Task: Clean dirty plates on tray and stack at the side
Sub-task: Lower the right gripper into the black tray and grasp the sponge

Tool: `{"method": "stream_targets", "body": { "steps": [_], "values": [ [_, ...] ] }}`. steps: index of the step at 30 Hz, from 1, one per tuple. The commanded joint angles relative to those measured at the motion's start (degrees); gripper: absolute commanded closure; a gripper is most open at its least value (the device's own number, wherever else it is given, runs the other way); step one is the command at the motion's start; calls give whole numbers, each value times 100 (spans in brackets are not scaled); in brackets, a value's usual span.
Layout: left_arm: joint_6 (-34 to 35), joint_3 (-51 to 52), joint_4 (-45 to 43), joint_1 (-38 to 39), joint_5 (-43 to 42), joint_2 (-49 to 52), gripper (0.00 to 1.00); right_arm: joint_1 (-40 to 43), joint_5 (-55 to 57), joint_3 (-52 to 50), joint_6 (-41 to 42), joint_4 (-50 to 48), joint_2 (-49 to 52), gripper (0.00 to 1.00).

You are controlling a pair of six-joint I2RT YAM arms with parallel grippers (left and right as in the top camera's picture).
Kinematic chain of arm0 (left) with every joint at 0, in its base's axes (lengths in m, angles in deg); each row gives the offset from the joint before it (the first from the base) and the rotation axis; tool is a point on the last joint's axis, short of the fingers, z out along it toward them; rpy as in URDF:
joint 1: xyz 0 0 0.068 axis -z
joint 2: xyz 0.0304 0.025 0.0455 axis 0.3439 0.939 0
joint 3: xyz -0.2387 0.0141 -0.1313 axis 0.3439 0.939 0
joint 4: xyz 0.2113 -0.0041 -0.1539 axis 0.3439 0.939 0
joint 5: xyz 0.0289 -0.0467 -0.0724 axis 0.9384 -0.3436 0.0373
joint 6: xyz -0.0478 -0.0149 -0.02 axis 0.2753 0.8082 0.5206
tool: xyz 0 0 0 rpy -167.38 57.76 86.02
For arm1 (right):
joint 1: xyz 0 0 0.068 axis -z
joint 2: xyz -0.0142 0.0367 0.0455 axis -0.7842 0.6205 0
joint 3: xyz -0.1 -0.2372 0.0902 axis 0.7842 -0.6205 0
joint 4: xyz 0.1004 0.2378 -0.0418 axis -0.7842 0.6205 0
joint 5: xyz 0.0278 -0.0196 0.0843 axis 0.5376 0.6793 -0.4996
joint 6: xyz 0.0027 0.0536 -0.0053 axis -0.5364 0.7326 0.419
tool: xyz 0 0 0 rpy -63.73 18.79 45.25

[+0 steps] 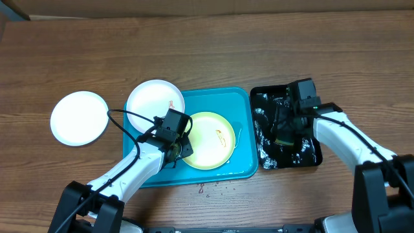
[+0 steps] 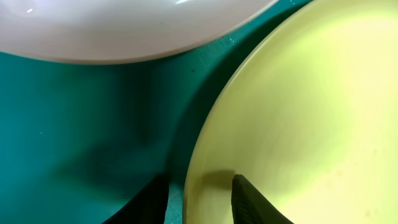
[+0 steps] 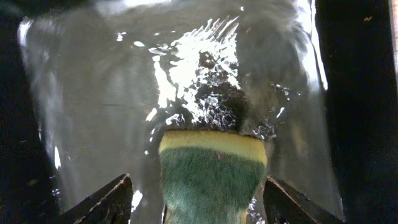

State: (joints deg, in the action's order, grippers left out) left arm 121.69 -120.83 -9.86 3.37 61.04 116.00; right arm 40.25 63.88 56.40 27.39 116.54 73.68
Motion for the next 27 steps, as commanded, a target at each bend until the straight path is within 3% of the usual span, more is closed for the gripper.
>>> {"method": "stream_targets", "body": {
  "steps": [1,3,6,8,14,22,27],
  "values": [
    [-24,125,2,-17,120,72,64,-17,-74,76,-2,151,-83,31],
    [-24,127,-17,-17,120,72,68,-17,-74,-39,0,116,-22,32],
    [-26,127,-35,-17,120,72,85,-17,-76,-286,2,-109,63,40],
    [-26,127,-33,-17,122,72,87,-17,-79,-400,4,-227,92,44],
    [-24,127,-33,-15,136,72,87,-17,-306,-229,-2,-199,74,95],
    [-26,127,11,-15,199,72,86,-17,-590,1075,-2,1582,-249,96],
    [-22,127,-13,-15,199,72,85,-22,-570,901,-2,1609,-229,96]
  ]
}}
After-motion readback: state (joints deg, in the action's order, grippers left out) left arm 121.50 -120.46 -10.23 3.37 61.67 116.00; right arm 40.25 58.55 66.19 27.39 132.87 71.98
